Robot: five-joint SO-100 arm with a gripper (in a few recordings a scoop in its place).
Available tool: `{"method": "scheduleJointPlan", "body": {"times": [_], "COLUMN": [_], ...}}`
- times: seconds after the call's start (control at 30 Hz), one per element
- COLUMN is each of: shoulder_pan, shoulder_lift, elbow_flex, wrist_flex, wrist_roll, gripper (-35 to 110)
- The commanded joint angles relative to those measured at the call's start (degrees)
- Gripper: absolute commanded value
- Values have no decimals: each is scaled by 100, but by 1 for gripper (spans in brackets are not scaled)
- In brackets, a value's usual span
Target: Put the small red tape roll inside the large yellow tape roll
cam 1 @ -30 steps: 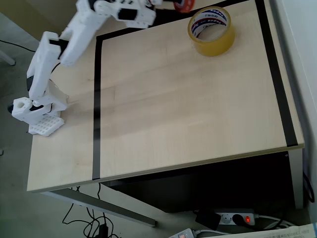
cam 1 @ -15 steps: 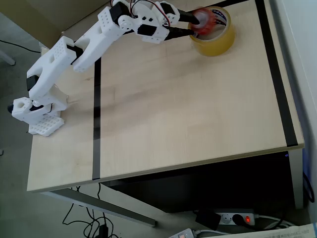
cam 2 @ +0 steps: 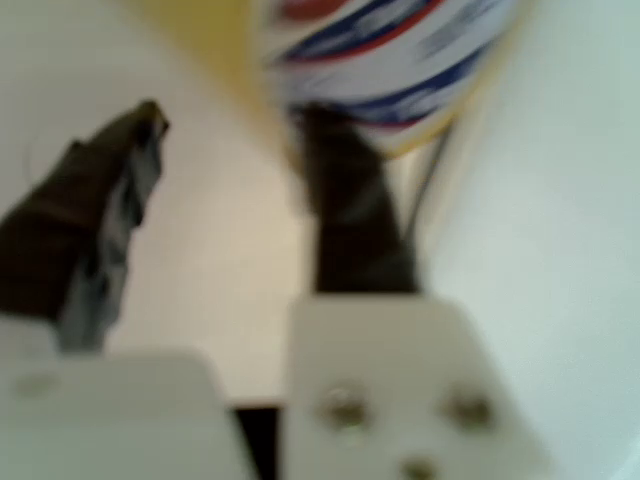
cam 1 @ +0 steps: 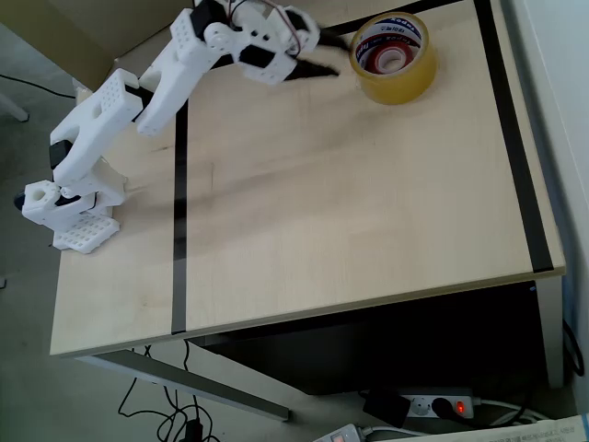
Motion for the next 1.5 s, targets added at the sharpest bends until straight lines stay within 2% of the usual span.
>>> {"method": "scheduleJointPlan", "body": {"times": [0.0, 0.1, 0.3, 0.6, 0.67, 0.77, 0.93, 1.17, 1.47], "shoulder_pan": [229, 325, 229, 88, 158, 272, 668, 800, 747], "shoulder_lift": [1020, 1248, 2733, 6460, 7286, 8974, 11382, 12850, 12577], "elbow_flex": [-589, -879, -281, 4518, 6029, 8728, 12164, 15390, 17358], "wrist_flex": [896, 1512, 1512, 1318, 694, -879, -3138, -5194, -6891], "wrist_roll": [44, 44, 79, 44, 44, 44, 79, 79, 334], "gripper": [0, 0, 0, 0, 0, 0, 0, 0, 0]}}
